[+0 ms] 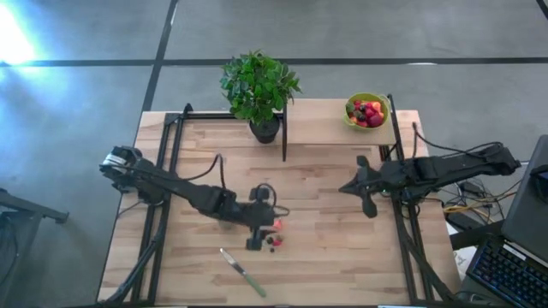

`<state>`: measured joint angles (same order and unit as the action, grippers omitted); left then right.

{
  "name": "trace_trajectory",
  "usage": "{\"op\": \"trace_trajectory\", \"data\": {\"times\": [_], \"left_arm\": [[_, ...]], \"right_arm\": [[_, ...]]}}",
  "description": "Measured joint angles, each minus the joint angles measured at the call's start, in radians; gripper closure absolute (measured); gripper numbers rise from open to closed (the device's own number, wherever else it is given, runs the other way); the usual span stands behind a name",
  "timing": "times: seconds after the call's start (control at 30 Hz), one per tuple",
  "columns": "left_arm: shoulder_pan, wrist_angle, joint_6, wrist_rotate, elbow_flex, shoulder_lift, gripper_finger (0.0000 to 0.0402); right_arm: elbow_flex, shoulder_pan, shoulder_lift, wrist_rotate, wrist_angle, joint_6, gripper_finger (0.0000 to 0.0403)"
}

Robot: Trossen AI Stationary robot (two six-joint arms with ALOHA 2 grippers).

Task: Pick & Place Fruit
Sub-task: Put the blueberry into the green strainer bowl on the shelf

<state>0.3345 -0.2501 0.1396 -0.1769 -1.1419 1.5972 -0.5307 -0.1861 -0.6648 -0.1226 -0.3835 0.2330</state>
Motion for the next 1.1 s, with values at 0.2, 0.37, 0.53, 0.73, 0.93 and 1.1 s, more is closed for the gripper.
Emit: {"op": "trace_trajectory", "data": {"times": [0.2, 0.37, 0.53, 0.73, 0.93, 1.1], "left_arm": [[0.080, -0.127, 0.203, 0.000, 0.000, -0.007, 0.0179], [0.123, -0.196, 0.281, -0.066, 0.001, 0.010, 0.0179], [0.137, -0.219, 0.257, -0.070, 0.002, 0.055, 0.0180], [0.128, -0.227, 0.275, -0.070, 0.023, 0.098, 0.0190], [0.109, -0.222, 0.311, -0.048, 0.079, 0.104, 0.0207], [0.089, -0.147, 0.315, -0.015, 0.128, 0.104, 0.0219]], "right_arm": [[0.048, -0.044, -0.068, -0.072, 0.075, -0.007, 0.0394], [0.047, -0.044, -0.099, -0.072, 0.076, 0.012, 0.0394], [0.021, -0.044, -0.108, -0.071, 0.077, 0.017, 0.0394], [0.007, -0.046, -0.109, -0.071, 0.081, -0.002, 0.0394], [0.009, -0.046, -0.114, -0.070, 0.080, -0.004, 0.0394], [0.009, -0.046, -0.122, -0.070, 0.080, -0.004, 0.0394]]}}
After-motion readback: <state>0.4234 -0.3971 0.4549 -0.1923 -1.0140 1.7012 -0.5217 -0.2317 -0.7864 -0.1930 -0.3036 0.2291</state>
